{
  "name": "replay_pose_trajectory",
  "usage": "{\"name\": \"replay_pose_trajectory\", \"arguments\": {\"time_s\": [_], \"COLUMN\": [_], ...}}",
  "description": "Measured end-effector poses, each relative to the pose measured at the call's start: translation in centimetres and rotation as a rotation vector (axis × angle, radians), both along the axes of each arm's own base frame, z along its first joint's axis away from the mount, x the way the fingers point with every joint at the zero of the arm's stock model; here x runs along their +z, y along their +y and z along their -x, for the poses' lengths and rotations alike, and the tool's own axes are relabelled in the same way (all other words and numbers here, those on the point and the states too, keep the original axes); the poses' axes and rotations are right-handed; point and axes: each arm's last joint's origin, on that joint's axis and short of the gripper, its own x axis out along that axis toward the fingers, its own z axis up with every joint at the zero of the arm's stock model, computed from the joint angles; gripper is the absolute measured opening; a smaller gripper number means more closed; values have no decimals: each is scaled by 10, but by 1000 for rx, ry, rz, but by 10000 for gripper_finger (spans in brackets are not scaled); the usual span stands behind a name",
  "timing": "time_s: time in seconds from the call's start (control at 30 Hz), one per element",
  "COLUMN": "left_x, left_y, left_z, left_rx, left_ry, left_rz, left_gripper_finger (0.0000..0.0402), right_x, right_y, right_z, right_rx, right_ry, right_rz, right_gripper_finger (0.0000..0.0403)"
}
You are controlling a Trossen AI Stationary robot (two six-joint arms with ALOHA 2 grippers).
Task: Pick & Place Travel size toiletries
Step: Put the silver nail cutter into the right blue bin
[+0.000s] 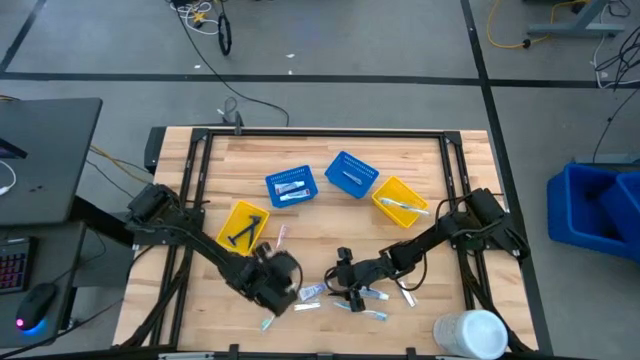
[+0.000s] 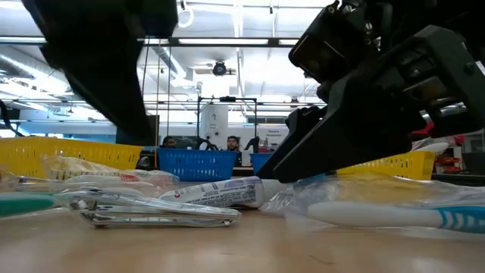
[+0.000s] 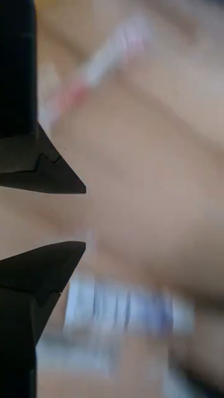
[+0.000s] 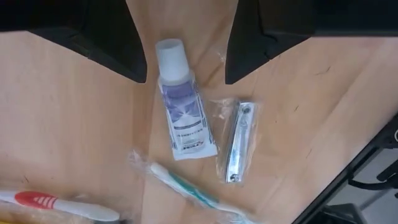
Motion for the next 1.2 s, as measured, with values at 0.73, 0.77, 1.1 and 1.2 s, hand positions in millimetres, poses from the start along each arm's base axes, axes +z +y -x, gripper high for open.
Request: {"name": "replay_pose_trajectory", "arguments": {"time_s": [0.73, 0.77, 1.1, 1.2], "left_x": [-6, -6, -6, -6], "left_y": [104, 104, 104, 104], "left_z": [-27, -27, -27, -27], "left_rx": [420, 427, 434, 430], "left_ry": [218, 218, 216, 217], "left_rz": [193, 198, 206, 206], "left_gripper_finger": [145, 145, 145, 144], "right_x": [64, 71, 122, 126], "right_y": [-29, -33, -57, -59], "right_z": [40, 46, 94, 98], "right_rx": [-143, -175, -369, -385], "right_ry": [191, 210, 272, 279], "right_rz": [278, 293, 235, 219], "right_gripper_finger": [250, 250, 238, 230]}}
